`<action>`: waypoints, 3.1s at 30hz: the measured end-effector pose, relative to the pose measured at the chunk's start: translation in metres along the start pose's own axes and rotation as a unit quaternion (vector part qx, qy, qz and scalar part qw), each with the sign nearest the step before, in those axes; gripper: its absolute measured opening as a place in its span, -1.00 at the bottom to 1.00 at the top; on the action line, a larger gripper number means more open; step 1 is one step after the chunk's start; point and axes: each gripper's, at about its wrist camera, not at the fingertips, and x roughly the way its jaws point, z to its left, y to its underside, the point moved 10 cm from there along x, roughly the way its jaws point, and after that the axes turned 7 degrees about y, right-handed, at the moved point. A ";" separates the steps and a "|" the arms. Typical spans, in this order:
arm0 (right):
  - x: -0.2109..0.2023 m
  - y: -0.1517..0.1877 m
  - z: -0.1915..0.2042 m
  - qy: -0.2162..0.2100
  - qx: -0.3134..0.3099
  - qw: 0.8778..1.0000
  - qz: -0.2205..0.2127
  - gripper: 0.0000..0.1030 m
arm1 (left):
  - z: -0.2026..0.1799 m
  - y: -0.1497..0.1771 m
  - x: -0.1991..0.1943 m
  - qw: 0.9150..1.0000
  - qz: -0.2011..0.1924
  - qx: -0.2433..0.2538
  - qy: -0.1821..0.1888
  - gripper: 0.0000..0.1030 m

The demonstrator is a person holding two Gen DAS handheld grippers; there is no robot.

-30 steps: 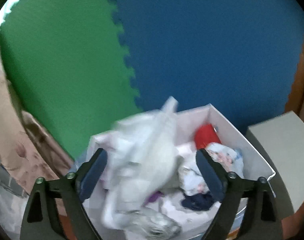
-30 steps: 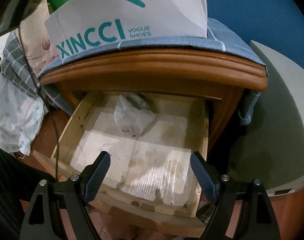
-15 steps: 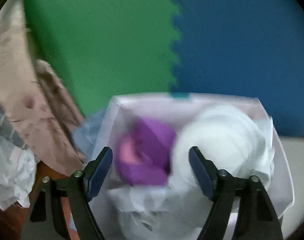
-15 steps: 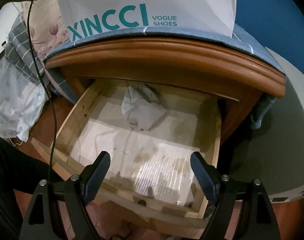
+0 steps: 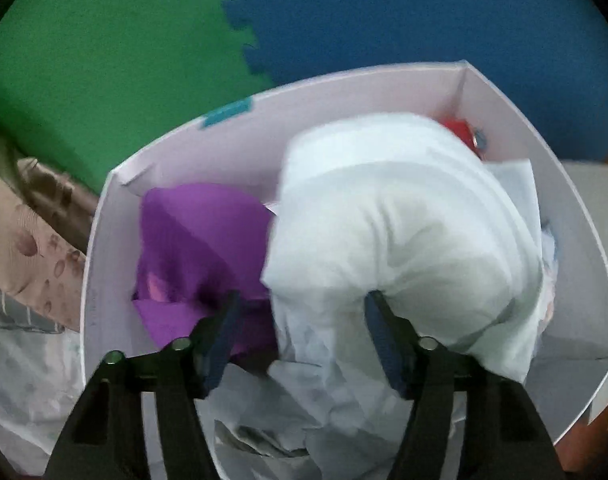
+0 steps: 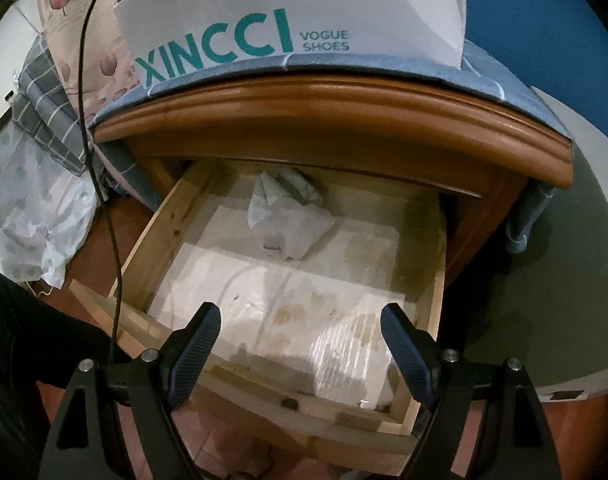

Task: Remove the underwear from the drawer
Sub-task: 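Lower the white underwear into the box and open the left tool, then withdraw the left tool from the box while the right tool reaches into the drawer, then grasp the grey patterned socks in the drawer with the right tool, then lift the grey patterned socks with the right tool over the shoe box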

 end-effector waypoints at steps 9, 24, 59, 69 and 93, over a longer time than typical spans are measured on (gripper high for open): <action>-0.008 -0.007 -0.005 0.014 0.001 1.000 -0.021 0.64 | 0.030 0.001 -0.070 0.987 -0.148 -0.048 0.032 0.54; 0.048 -0.023 0.063 0.020 -0.173 0.983 0.055 0.64 | 0.125 0.191 -0.162 0.939 -0.332 -0.052 0.072 1.00; 0.262 -0.047 0.071 0.097 -0.396 0.913 0.021 -0.19 | 0.172 0.230 -0.120 0.947 -0.290 -0.078 0.112 0.99; 0.249 -0.031 0.073 0.095 -0.400 0.912 0.019 -0.47 | 0.176 0.232 -0.092 0.956 -0.248 -0.113 0.106 0.99; 0.071 -0.033 0.071 0.177 -0.191 0.965 -0.006 -0.47 | 0.147 0.264 -0.026 0.986 -0.153 -0.065 0.015 0.99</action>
